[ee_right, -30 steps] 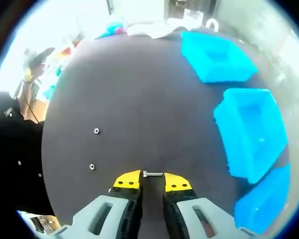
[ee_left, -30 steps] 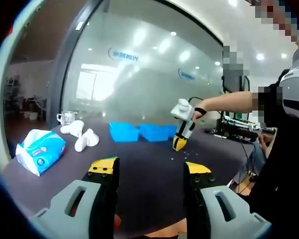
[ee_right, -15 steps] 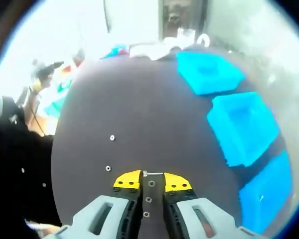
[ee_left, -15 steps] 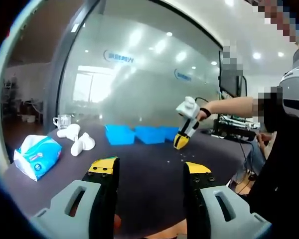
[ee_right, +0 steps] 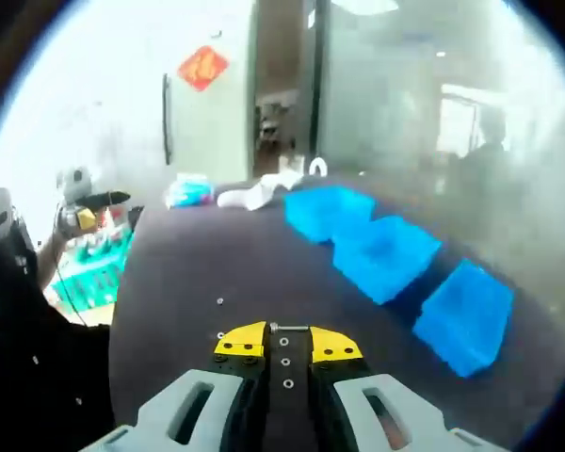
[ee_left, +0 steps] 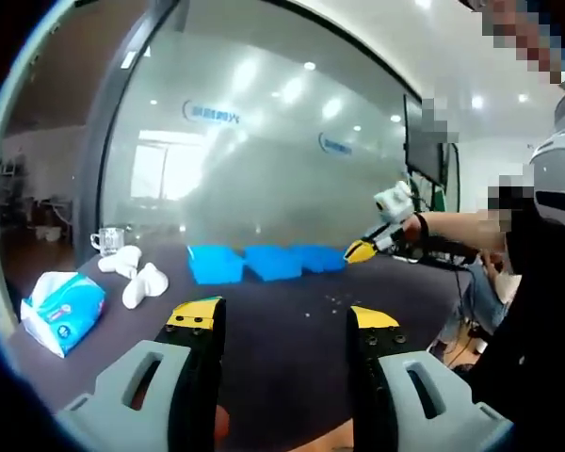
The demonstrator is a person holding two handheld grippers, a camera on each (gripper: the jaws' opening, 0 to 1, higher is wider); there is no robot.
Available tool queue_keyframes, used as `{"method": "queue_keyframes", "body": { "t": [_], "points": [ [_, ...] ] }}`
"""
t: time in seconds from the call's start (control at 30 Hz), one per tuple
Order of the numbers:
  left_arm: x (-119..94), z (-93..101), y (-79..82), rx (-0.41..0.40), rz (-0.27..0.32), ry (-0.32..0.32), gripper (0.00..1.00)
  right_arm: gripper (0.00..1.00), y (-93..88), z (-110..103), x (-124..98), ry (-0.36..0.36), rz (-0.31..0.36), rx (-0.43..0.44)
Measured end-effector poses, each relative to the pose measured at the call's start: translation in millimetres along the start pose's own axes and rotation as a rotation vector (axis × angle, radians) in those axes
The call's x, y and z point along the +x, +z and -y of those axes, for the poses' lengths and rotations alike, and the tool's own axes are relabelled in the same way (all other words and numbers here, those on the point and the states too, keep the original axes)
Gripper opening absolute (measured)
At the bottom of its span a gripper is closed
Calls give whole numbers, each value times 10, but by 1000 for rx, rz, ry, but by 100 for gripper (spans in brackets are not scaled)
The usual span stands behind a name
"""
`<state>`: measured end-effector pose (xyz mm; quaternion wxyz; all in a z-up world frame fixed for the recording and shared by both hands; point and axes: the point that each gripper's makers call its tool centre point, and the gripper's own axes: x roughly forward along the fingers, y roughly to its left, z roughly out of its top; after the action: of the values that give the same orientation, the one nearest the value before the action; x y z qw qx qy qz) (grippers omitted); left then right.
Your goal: Sort the screws, nuts, and washers into the corresponding bins
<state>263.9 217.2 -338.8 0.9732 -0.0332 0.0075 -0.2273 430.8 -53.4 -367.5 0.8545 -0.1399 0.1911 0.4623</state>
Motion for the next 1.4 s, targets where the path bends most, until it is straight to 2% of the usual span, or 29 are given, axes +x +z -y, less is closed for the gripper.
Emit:
{"method": "queue_keyframes", "body": {
  "t": [0.13,0.27,0.4,0.47,0.57,0.77,0.87,0.9,1.07,1.4],
  "points": [
    [44,56,29,1,3,-16,50,12,14,26,-262,-109,104,16],
    [80,94,64,5,8,-25,50,12,-3,88,-537,-199,214,90],
    [106,110,86,3,10,-30,50,12,-38,133,-741,-290,274,96],
    [118,120,89,9,6,-32,50,12,-91,181,-846,-361,275,67],
    [124,132,96,10,6,-35,50,12,-113,244,-1016,-463,318,70],
    [133,143,93,13,3,-39,50,12,-164,325,-1153,-600,332,40],
    [130,148,91,13,3,-40,50,12,-119,396,-1245,-675,395,89],
    [128,146,90,13,2,-39,50,12,-95,396,-1272,-686,423,110],
    [106,133,79,13,-1,-33,50,12,-70,454,-1358,-735,470,159],
    [105,99,28,2,-6,-25,50,12,-44,588,-1251,-766,450,138]
  ]
}}
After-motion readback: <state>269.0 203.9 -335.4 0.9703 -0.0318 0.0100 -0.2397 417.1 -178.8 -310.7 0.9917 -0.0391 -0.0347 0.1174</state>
